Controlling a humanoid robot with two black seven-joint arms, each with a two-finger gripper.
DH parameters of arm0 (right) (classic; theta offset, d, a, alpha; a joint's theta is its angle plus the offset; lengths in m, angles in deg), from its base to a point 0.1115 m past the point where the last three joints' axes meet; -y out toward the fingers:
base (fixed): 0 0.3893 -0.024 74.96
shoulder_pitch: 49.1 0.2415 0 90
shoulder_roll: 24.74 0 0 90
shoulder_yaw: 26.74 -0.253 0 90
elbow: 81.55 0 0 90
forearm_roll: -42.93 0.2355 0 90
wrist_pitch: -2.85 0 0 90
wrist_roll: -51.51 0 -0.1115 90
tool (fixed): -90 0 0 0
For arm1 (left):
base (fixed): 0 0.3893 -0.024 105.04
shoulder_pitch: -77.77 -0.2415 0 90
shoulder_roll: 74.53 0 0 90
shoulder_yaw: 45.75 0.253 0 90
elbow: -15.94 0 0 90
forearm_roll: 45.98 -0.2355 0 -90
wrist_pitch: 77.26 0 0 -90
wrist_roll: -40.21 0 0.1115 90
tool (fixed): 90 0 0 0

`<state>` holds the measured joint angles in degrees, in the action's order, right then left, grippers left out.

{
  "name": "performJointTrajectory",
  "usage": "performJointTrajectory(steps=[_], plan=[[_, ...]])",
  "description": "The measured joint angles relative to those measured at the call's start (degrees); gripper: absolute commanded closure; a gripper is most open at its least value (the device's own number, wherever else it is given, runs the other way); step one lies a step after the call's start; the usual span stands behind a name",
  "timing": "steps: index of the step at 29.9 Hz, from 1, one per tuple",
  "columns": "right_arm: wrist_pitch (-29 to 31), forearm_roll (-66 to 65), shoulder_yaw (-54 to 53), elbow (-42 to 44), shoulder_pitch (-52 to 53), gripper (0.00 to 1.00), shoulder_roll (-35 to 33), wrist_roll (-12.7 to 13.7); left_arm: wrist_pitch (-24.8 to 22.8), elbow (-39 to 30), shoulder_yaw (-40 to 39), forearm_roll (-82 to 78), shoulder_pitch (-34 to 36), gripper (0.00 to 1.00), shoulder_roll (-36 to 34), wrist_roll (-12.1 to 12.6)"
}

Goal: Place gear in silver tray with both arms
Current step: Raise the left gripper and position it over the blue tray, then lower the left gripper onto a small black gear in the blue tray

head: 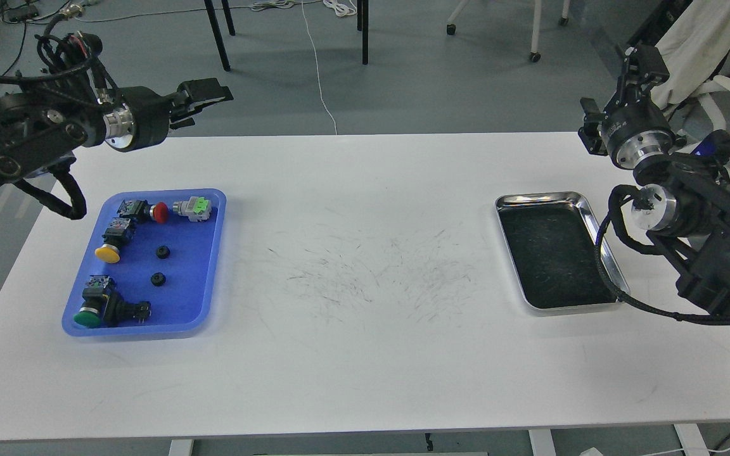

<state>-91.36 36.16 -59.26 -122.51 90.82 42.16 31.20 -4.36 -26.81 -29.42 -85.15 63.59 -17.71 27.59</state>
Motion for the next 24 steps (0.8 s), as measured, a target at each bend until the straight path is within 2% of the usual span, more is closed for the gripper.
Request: performJointTrajectory(steps=[6, 11, 14, 20, 24], plan=[[0.0, -0.1, 0.3, -0.2, 0.0, 0.01, -0.1, 0.0, 0.5, -0.7, -0.5, -17.8, -0.3, 0.02, -1.6, -1.0], [0.0, -0.2, 0.4, -0.2, 0.0, 0.01, -0.2, 0.0, -2.2, -1.4, -0.2, -21.8, -0.1, 0.02, -3.7, -7.3], [0.1, -0.2, 0.4, -0.2, 0.0, 0.01, -0.2, 0.0, -2.7, -2.1, 0.1, -25.1, -0.9, 0.03, -5.0, -9.2], [0.1, -0.3, 0.4, -0.3, -0.3, 0.01, -0.2, -0.1, -1.5, -7.9, 0.1, -34.4, -3.9, 0.09, -8.3, -10.3], [0.1, -0.3, 0.4, -0.3, -0.4, 0.01, -0.2, -0.1, -0.5, -9.4, 0.0, -39.0, -4.8, 0.12, -9.6, -10.5]])
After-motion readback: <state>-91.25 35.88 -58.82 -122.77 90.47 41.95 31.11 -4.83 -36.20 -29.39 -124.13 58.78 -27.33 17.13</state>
